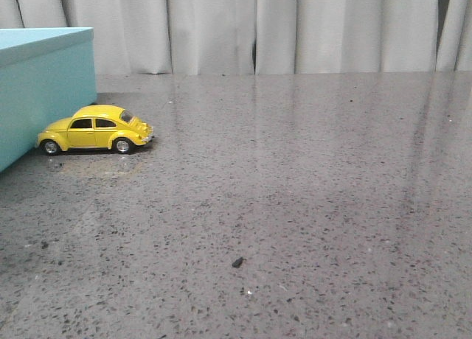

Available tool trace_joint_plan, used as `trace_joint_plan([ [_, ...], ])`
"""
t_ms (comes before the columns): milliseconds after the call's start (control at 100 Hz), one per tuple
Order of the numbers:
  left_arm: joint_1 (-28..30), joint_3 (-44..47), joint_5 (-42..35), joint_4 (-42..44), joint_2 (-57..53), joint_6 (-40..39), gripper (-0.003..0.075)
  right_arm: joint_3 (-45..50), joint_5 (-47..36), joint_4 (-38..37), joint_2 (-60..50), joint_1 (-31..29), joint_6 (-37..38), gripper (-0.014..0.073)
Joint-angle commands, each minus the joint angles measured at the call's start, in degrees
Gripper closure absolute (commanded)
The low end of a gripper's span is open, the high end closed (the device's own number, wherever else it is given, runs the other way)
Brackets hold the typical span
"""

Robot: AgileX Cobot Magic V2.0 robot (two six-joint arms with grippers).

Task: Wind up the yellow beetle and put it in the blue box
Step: 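Lift the right gripper off so the car rolls toward the blue box, then lower the left gripper around the yellow car and close it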

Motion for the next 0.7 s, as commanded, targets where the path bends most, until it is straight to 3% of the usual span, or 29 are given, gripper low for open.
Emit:
trace_joint_plan([
  [0,-1.8,-5.6,-1.3,-1.2,4.8,5.1,0.0716,-1.1,-5.3,-0.3,0.9,-0.1,-0.7,0.0642],
  [90,-2.9,-11.1,1.9,-1.1,10.6,8.7,0.0612,-1.1,-5.2,-0.3,0.9,-0.1,-0.7,0.0642],
  [210,-3.9,-18.6,6.2,-0.7,18.6,10.6,0.0391,-1.1,-5.2,-0.3,0.9,-0.1,-0.7,0.0642],
  [260,-3.9,-21.6,8.7,-0.6,21.8,11.1,0.0349,-1.1,-5.1,-0.3,0.9,-0.1,-0.7,0.0642],
  [510,-4.3,-37.2,26.2,4.0,38.4,18.6,0.0373,-0.9,-4.7,-0.3,0.9,-0.1,-0.7,0.0642],
  [690,-8.4,-44.5,35.7,11.4,45.4,32.2,0.0371,-0.9,-4.7,-0.3,0.9,-0.1,-0.7,0.0642],
])
